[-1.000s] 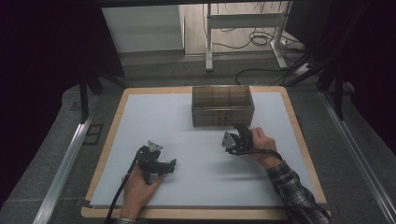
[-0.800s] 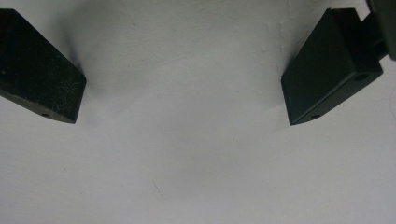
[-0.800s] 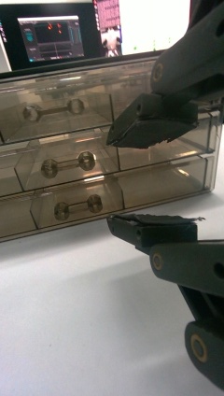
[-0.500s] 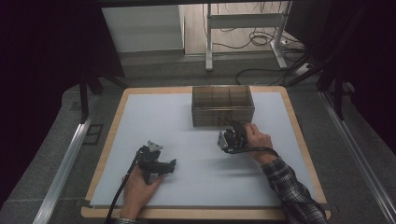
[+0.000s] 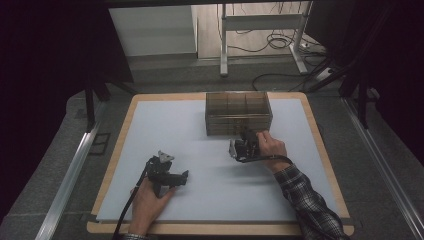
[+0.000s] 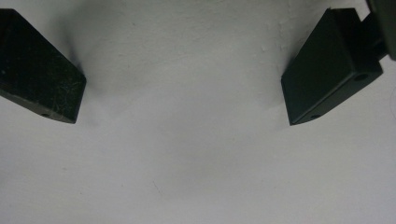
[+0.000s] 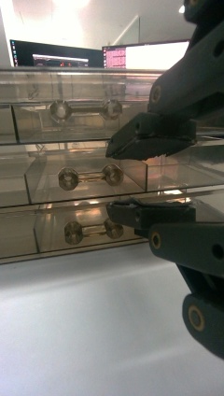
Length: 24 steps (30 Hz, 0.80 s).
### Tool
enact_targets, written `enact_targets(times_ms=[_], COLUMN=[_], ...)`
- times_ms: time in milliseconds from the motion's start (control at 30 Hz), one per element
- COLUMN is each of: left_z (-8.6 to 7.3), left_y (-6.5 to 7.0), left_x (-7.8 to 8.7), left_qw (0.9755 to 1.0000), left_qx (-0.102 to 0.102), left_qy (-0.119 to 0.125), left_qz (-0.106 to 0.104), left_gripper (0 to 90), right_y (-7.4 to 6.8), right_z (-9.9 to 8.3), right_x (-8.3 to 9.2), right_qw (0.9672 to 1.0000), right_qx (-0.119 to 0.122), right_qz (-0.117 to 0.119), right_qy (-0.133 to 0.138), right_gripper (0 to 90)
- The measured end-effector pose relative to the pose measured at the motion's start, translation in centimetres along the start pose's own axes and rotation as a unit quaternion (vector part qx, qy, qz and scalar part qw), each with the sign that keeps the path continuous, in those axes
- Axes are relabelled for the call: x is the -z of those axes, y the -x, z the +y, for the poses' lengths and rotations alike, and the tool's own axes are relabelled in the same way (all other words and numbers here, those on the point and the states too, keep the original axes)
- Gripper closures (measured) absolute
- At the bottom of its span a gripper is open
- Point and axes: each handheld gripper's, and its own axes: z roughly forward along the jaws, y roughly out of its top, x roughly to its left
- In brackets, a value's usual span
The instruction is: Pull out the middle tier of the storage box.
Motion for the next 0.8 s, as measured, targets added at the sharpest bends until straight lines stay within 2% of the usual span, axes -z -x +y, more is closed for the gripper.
enact_targets(times_ms=[233, 267, 300, 333, 400, 433, 467, 567, 600, 633, 700, 733, 767, 800], left_z=[0.0, 0.0, 0.0, 0.0, 0.0, 0.0, 0.0, 0.0, 0.0, 0.0, 0.0, 0.0, 0.0, 0.0], left_y=[0.0, 0.0, 0.0, 0.0, 0.0, 0.0, 0.0, 0.0, 0.0, 0.0, 0.0, 0.0, 0.0, 0.0], left_x=[0.0, 0.0, 0.0, 0.0, 0.0, 0.0, 0.0, 0.0, 0.0, 0.0, 0.0, 0.0, 0.0, 0.0], left_qw=[1.0000, 1.0000, 1.0000, 1.0000, 1.0000, 1.0000, 1.0000, 1.0000, 1.0000, 1.0000, 1.0000, 1.0000, 1.0000, 1.0000], left_qx=[0.000, 0.000, 0.000, 0.000, 0.000, 0.000, 0.000, 0.000, 0.000, 0.000, 0.000, 0.000, 0.000, 0.000], left_qy=[0.000, 0.000, 0.000, 0.000, 0.000, 0.000, 0.000, 0.000, 0.000, 0.000, 0.000, 0.000, 0.000, 0.000], left_qz=[0.000, 0.000, 0.000, 0.000, 0.000, 0.000, 0.000, 0.000, 0.000, 0.000, 0.000, 0.000, 0.000, 0.000], left_gripper=[0.0, 0.0, 0.0, 0.0, 0.0, 0.0, 0.0, 0.0, 0.0, 0.0, 0.0, 0.0, 0.0, 0.0], right_y=[-0.2, -0.2, -0.4, -0.2, -0.5, -0.5, -0.5, -0.5, -0.5, -0.5, -0.5, -0.6, -0.5, -0.6], right_z=[0.3, 0.3, 0.2, 0.4, 0.5, 0.6, 0.6, 0.6, 0.5, 0.5, 0.5, 0.4, 0.4, 0.4], right_x=[-0.8, -1.0, -1.5, -1.2, -1.1, -1.0, -1.2, -1.0, -1.1, -1.0, -0.7, -0.7, -0.5, -0.4], right_qw=[0.9996, 0.9999, 0.9996, 0.9998, 0.9992, 0.9990, 0.9992, 0.9991, 0.9997, 0.9994, 0.9993, 0.9994, 0.9994, 0.9995], right_qx=[0.016, 0.014, 0.006, 0.019, 0.022, 0.025, 0.022, 0.021, 0.014, 0.017, 0.018, 0.013, 0.019, 0.016], right_qz=[-0.018, 0.003, -0.012, 0.001, -0.032, -0.034, -0.032, -0.034, -0.018, -0.029, -0.031, -0.032, -0.029, -0.027], right_qy=[-0.012, -0.002, 0.025, -0.006, -0.011, -0.013, -0.005, -0.012, -0.002, -0.003, -0.009, 0.001, -0.006, -0.002], right_gripper=[73.8, 74.6, 75.6, 76.2, 78.1, 78.3, 78.9, 79.7, 79.7, 79.8, 79.8, 79.7, 79.7, 79.8])
